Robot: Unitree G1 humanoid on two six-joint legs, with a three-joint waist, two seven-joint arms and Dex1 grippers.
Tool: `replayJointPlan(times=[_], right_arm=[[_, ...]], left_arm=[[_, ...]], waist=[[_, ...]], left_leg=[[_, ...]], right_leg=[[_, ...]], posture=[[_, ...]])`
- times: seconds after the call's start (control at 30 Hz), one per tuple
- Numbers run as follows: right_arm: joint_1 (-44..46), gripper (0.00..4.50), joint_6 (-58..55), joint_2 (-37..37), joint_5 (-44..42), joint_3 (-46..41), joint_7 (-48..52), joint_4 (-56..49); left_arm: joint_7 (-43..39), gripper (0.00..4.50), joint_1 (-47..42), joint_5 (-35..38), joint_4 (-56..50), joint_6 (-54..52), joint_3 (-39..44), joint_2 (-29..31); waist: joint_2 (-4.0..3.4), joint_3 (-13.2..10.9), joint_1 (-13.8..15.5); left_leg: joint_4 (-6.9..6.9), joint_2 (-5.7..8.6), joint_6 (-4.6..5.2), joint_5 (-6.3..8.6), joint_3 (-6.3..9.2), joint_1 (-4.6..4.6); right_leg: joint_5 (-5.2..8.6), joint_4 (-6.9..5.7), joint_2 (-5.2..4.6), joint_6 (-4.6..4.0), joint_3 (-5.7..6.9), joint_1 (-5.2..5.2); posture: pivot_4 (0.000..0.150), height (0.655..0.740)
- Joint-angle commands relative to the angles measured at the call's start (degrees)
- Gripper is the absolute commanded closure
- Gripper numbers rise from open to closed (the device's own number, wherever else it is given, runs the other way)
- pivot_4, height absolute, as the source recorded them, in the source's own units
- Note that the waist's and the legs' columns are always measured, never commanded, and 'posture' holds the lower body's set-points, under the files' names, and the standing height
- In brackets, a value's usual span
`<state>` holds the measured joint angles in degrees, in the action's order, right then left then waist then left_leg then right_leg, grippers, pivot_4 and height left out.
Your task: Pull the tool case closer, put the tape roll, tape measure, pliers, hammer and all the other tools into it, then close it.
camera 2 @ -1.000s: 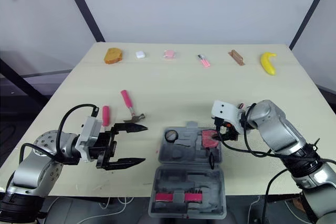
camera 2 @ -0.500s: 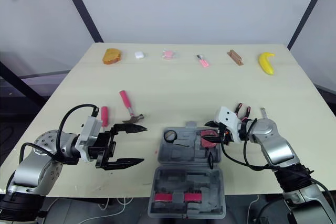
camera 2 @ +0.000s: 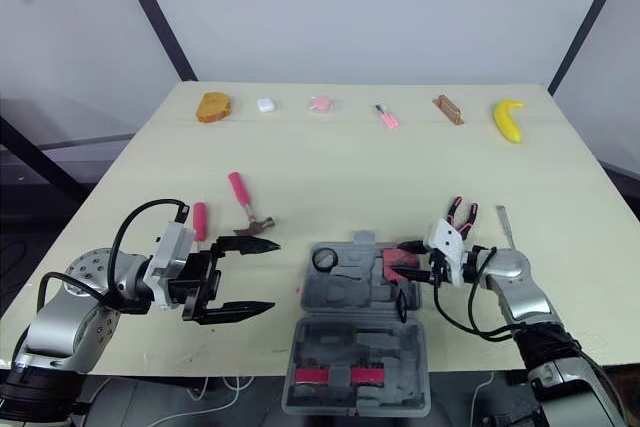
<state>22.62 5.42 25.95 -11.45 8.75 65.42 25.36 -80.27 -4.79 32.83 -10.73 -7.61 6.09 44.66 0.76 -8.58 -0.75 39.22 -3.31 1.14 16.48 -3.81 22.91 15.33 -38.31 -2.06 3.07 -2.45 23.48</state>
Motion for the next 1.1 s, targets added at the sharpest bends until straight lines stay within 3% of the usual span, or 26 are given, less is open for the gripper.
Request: replayJointPlan(times=[0.03,0.33,0.6,0.67,0.8,1.0,1.1], right_arm=[[0.2,2.19,2.5,-0.6,0.5,-0.2,1.0,4.1],[-1.2,2.19,9.1,-1.9,5.8,2.9,1.0,17.5],[0.1,2.19,6.8,-2.4,8.1,3.7,-1.3,22.6],[-0.3,2.19,7.6,-1.8,7.0,2.4,-2.3,18.6],[-2.3,2.19,2.9,-1.4,3.0,-1.5,-6.1,6.8],[-10.9,2.19,-2.4,-0.3,-5.3,-8.9,-9.7,-13.0],[-15.2,2.19,-4.9,2.4,-7.7,-12.3,-10.0,-19.4]], left_arm=[[-0.4,0.00,-0.4,0.4,-1.0,0.3,0.5,0.6],[-0.4,0.00,-0.6,0.3,-0.4,0.3,0.9,0.9],[-0.1,0.00,-0.7,-0.1,0.1,0.5,0.6,0.9],[0.9,0.00,-0.4,-0.3,0.6,0.5,0.8,0.3],[2.8,0.00,0.7,0.5,1.6,0.4,2.2,-0.8],[6.9,0.00,2.4,3.3,3.1,-1.4,6.6,-2.8],[8.2,0.00,4.3,4.1,3.5,-1.9,9.2,-3.5]], waist=[[0.00,0.0,0.0],[0.28,0.2,-0.1],[0.83,0.6,0.0],[0.94,0.7,0.1],[0.99,0.7,0.2],[0.54,0.4,0.1],[0.45,0.4,-0.1]], left_leg=[[0.00,0.00,0.00,0.00,-0.01,-0.01],[0.00,-0.01,0.00,0.00,-0.06,-0.27],[-0.17,-0.07,0.01,0.02,-0.06,-1.60],[-0.34,-0.08,0.00,0.02,-0.09,-2.07],[-0.47,-0.08,0.00,0.03,-0.13,-2.08],[-0.77,-0.06,0.00,0.02,-0.12,-1.84],[-0.77,-0.06,0.00,0.02,-0.12,-1.28]], right_leg=[[0.00,-0.01,0.00,0.00,-0.01,0.00],[0.00,-0.03,0.00,0.00,-0.05,-0.17],[0.10,0.18,0.00,-0.17,-0.01,-1.53],[0.14,0.33,-0.04,-0.24,-0.01,-1.92],[0.14,0.34,-0.12,-0.24,-0.02,-1.90],[0.05,0.38,-0.14,-0.08,-0.07,-1.61],[0.04,0.33,-0.14,-0.06,-0.17,-0.97]], posture=[[0.150,0.7400],[0.150,0.7400],[0.150,0.7400],[0.150,0.7400],[0.150,0.7400],[0.150,0.7400],[0.150,0.7400]])
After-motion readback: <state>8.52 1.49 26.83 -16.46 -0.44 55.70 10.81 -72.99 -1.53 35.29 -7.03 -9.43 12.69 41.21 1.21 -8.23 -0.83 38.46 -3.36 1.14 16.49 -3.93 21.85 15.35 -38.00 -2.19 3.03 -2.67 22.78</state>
